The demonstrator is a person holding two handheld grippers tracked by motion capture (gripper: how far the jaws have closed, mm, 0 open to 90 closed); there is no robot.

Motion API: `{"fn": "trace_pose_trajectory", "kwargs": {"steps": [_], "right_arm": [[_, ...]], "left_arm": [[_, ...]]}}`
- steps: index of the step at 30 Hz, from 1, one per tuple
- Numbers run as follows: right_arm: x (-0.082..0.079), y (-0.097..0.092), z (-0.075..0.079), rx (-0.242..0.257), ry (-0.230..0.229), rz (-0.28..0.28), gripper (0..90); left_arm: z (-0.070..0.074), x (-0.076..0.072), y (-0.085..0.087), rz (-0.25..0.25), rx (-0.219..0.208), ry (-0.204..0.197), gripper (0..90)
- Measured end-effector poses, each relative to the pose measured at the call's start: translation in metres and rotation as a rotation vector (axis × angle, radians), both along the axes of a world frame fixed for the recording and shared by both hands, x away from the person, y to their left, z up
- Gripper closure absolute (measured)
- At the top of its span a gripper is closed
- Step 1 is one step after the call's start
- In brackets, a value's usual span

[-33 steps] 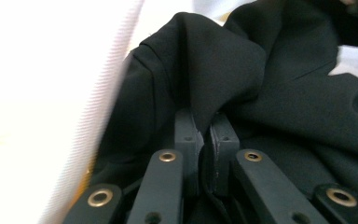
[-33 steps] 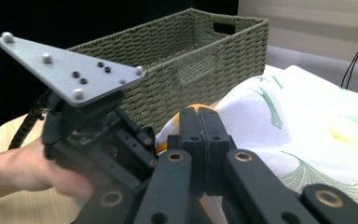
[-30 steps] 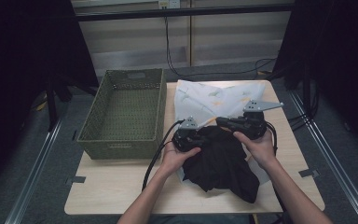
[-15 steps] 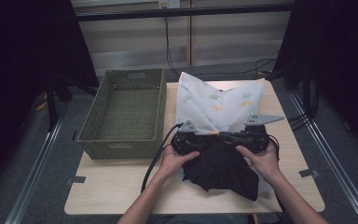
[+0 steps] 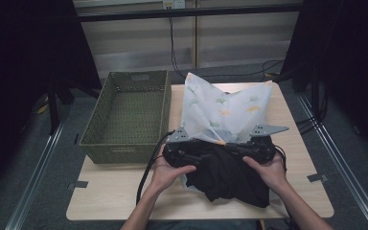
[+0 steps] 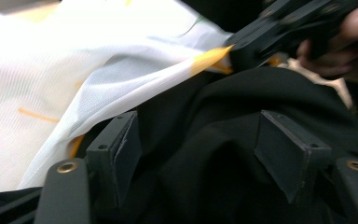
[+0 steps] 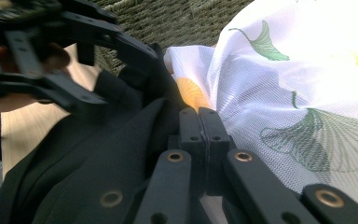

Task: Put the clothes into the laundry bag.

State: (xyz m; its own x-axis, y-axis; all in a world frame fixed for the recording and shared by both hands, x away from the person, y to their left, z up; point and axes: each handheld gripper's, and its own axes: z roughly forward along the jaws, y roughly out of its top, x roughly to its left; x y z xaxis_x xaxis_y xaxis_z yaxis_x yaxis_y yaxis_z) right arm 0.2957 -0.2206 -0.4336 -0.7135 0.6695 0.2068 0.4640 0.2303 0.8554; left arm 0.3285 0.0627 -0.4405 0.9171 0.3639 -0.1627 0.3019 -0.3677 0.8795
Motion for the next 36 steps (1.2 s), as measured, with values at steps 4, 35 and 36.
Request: {"fn": "trace_pose_trajectory", "kwargs": {"steps": [4,35,36], "right_arm": [[0.002,-0.001,-0.003,0.000,0.009,0.002,90.0],[0.006,0.000,-0.002,0.002,0.014,-0.004,90.0],[0.006,-0.001,-0.002,0.003,0.017,-0.004,90.0]], "left_arm": [[0.010,-0.007,0.005,-0.012,-0.011,-0.022,29.8],[-0.034,-0.036,-0.051,-0.232,0.093,-0.096,6.4],[-0.035,-0.035,-0.051,-0.235,0.102,-0.099,6.4]]}}
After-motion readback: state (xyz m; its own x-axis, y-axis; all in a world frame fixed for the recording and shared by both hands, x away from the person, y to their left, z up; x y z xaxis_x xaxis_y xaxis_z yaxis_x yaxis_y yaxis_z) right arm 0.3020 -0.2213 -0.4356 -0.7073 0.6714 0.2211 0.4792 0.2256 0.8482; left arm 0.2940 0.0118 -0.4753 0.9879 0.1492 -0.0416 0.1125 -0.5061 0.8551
